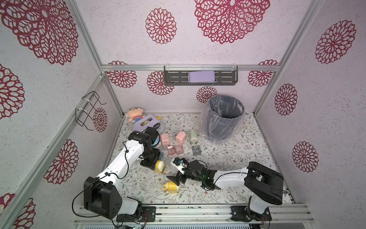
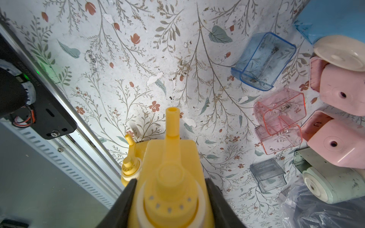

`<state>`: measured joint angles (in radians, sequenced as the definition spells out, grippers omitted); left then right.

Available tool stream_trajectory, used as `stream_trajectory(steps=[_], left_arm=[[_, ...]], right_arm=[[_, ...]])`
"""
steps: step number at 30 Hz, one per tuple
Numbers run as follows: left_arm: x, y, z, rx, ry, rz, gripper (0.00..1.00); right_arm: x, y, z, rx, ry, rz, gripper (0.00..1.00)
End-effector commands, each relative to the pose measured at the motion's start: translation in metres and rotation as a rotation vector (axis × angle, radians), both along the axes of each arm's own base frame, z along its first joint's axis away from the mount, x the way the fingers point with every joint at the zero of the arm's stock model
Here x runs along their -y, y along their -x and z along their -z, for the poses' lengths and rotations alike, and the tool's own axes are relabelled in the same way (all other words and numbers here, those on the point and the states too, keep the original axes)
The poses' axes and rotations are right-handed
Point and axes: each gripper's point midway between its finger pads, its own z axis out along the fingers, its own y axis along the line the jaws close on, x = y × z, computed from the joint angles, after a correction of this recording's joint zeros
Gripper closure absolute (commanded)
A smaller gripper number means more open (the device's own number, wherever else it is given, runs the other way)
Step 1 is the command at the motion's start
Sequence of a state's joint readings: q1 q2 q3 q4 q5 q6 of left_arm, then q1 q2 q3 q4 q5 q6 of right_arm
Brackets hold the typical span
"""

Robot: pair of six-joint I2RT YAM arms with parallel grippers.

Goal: Take out the pencil sharpener tray and clean the shavings
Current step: Open the container of the pencil sharpener.

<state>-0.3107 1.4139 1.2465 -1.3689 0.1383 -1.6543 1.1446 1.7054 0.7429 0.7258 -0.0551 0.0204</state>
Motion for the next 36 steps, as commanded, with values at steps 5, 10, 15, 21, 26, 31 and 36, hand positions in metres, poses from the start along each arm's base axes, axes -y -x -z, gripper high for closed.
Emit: stream_trajectory(steps=[5, 10, 15, 21, 26, 31, 36], left_arm=[[-0.003, 0.002, -0.008, 0.009, 0.036, -0.003, 0.79], [-0.003, 0.001, -0.008, 0.010, 0.038, -0.004, 0.79], [-0.006, 0.003, -0.008, 0.007, 0.026, -0.007, 0.80], [-0.013, 0.005, -0.011, 0.011, -0.012, -0.019, 0.81], [-0.020, 0.007, -0.016, 0.023, -0.051, -0.031, 0.81], [-0.022, 0.008, -0.016, 0.022, -0.062, -0.033, 0.81], [-0.020, 0.007, -0.015, 0.023, -0.064, -0.030, 0.82]], right_arm=[[-0.032, -0.004, -0.040, 0.148, -0.118, -0.014, 0.16], [-0.041, -0.003, -0.040, 0.153, -0.140, -0.018, 0.25], [-0.048, 0.001, -0.039, 0.138, -0.162, -0.043, 0.34], [-0.051, 0.003, -0.043, 0.137, -0.198, -0.044, 0.45], [-0.052, 0.005, -0.047, 0.142, -0.216, -0.051, 0.44], [-0.055, 0.007, -0.049, 0.135, -0.230, -0.066, 0.51], [-0.058, 0.008, -0.047, 0.128, -0.232, -0.074, 0.56]])
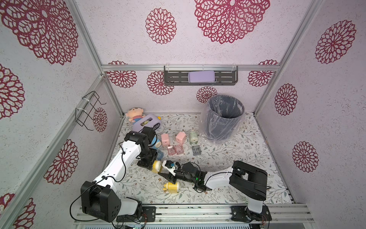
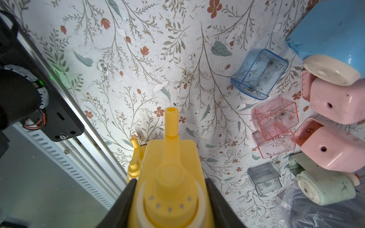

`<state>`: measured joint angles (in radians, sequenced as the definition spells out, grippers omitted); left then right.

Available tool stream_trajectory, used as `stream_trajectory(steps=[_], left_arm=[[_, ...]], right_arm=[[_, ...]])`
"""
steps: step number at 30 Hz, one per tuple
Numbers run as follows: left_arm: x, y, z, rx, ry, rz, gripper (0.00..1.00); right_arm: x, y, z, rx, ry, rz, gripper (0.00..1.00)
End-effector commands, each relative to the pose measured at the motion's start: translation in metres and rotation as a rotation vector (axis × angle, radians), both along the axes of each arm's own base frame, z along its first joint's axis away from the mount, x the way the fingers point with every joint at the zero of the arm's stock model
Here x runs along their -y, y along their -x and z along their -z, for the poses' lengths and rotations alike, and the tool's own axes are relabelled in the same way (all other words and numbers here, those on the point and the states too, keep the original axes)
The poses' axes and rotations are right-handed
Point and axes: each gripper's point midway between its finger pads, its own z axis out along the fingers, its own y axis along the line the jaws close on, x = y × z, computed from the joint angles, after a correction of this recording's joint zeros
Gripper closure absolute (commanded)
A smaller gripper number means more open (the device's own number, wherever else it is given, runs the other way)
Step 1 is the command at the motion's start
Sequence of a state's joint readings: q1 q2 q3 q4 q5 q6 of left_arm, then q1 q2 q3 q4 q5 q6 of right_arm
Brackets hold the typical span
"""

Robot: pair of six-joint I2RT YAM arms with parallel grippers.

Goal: Take out the pencil sharpener tray and clean the shavings
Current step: Open the container of the pencil sharpener.

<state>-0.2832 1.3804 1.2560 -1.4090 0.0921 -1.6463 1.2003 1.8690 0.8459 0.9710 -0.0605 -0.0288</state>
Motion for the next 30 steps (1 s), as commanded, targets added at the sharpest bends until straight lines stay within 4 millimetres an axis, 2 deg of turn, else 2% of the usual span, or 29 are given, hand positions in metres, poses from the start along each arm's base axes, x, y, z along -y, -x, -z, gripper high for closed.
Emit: stream_trajectory(steps=[1, 6, 8, 17, 25, 30], left_arm=[[-0.003, 0.002, -0.006, 0.006, -0.022, -0.006, 0.82], [-0.001, 0.001, -0.006, 0.005, -0.025, 0.001, 0.82], [0.000, 0.001, -0.005, 0.001, -0.028, 0.002, 0.82], [0.000, -0.005, -0.007, 0.018, -0.059, 0.020, 0.84], [-0.011, -0.010, -0.014, 0.032, -0.140, 0.045, 0.88], [-0.012, -0.013, -0.012, 0.029, -0.159, 0.061, 0.90]], right_arm=[[-0.008, -0.002, -0.023, 0.010, -0.077, -0.005, 0.56], [-0.009, -0.003, -0.023, 0.007, -0.079, -0.002, 0.48], [-0.010, -0.003, -0.023, 0.006, -0.080, -0.004, 0.48], [-0.008, -0.002, -0.024, 0.008, -0.091, -0.006, 0.68], [0.002, -0.001, -0.024, 0.015, -0.103, 0.009, 0.75], [0.008, 0.001, -0.025, 0.015, -0.111, 0.014, 0.77]])
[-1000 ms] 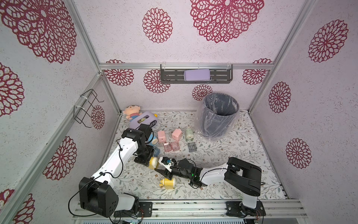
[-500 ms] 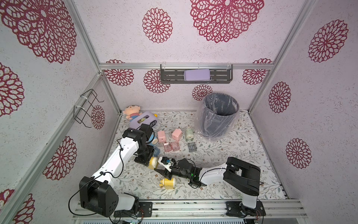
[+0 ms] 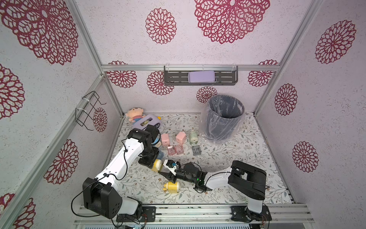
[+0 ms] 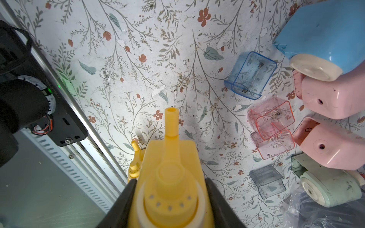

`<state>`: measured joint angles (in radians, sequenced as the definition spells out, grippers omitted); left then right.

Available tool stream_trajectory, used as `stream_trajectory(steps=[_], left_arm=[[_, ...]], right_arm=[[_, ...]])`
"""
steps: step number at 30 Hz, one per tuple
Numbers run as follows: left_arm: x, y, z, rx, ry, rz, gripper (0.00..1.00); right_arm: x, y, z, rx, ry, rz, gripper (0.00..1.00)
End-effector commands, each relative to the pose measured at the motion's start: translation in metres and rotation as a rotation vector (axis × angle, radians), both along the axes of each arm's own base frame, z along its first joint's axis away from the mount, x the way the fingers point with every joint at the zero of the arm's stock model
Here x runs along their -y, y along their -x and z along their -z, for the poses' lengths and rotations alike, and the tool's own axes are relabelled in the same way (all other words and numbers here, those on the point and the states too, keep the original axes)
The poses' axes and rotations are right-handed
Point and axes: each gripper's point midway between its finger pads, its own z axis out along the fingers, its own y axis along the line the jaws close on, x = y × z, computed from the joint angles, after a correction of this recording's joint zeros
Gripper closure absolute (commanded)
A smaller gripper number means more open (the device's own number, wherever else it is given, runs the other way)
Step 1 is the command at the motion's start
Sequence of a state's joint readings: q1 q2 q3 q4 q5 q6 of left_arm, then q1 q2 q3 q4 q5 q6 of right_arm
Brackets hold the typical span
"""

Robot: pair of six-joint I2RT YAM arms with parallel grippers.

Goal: Take out the pencil sharpener tray and clean the shavings
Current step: Open the container of the pencil sharpener.

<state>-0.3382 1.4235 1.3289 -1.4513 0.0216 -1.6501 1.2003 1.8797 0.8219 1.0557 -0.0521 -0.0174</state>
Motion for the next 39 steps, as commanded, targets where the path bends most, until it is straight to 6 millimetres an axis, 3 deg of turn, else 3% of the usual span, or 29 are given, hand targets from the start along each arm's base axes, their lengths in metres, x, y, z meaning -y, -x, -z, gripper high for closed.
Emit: stream_trajectory(steps=[1, 18, 24, 25, 28, 31, 39], left_arm=[[-0.014, -0.007, -0.003, 0.019, -0.092, 0.017, 0.90], [-0.007, -0.013, -0.005, 0.022, -0.108, 0.064, 0.92], [-0.001, -0.015, -0.004, 0.027, -0.088, 0.069, 0.92], [0.000, -0.015, -0.004, 0.027, -0.083, 0.070, 0.92], [0.004, -0.015, -0.001, 0.024, -0.061, 0.074, 0.92], [0.007, -0.015, -0.001, 0.024, -0.051, 0.075, 0.92], [0.007, -0.014, -0.003, 0.033, -0.047, 0.074, 0.92]], right_arm=[[0.006, 0.001, -0.020, 0.007, -0.062, 0.005, 0.77], [0.021, 0.004, -0.020, 0.008, -0.066, 0.022, 0.78], [0.018, 0.003, -0.019, 0.006, -0.064, 0.021, 0.78], [0.017, 0.003, -0.018, 0.005, -0.061, 0.019, 0.76], [0.011, 0.002, -0.016, -0.003, -0.053, 0.014, 0.52], [0.004, 0.000, -0.010, -0.013, -0.036, 0.008, 0.38], [-0.003, -0.006, -0.002, -0.037, -0.026, 0.009, 0.30]])
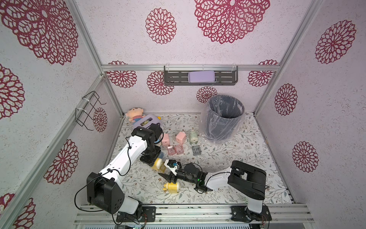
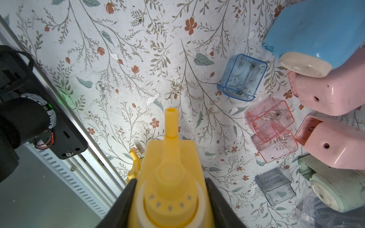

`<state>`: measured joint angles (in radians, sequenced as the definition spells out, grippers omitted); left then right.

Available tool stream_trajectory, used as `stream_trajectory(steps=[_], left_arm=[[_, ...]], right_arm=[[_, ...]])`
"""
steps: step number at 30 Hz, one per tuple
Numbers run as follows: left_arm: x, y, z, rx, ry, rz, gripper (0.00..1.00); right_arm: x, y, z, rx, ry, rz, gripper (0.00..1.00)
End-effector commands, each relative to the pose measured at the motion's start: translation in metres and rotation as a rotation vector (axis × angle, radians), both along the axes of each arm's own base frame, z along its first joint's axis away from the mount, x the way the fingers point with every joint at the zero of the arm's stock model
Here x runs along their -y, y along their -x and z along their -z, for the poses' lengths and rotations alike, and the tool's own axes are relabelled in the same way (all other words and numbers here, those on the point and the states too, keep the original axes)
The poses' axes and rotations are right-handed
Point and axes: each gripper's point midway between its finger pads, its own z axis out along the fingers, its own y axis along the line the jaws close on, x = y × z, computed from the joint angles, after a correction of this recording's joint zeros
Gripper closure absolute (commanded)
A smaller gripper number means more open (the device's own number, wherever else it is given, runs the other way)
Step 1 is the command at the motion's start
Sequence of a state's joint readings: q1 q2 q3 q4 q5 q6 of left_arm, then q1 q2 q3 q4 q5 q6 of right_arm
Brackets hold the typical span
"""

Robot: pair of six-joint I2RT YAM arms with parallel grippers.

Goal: Take out the pencil sharpener tray and clean the shavings
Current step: Open the container of the pencil sharpener.

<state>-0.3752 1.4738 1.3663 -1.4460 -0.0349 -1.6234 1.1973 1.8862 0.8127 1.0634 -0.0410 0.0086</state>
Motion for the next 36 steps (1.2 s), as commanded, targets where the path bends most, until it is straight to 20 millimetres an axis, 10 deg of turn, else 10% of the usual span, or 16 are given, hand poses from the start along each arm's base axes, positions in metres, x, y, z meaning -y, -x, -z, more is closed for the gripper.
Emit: stream_trajectory(steps=[1, 16, 24, 36], left_arm=[[0.003, -0.002, -0.004, 0.017, 0.008, 0.012, 0.92], [0.005, -0.003, 0.001, 0.012, 0.013, 0.013, 0.92], [0.005, -0.003, 0.003, 0.008, 0.013, 0.013, 0.92], [-0.002, -0.006, 0.005, 0.021, -0.028, 0.012, 0.92]], right_arm=[[-0.006, -0.004, -0.007, -0.012, -0.026, -0.007, 0.31], [-0.004, -0.010, -0.014, -0.011, -0.060, 0.013, 0.40], [-0.004, -0.010, -0.017, -0.008, -0.065, 0.012, 0.30], [0.001, -0.007, -0.022, -0.008, -0.070, 0.005, 0.63]])
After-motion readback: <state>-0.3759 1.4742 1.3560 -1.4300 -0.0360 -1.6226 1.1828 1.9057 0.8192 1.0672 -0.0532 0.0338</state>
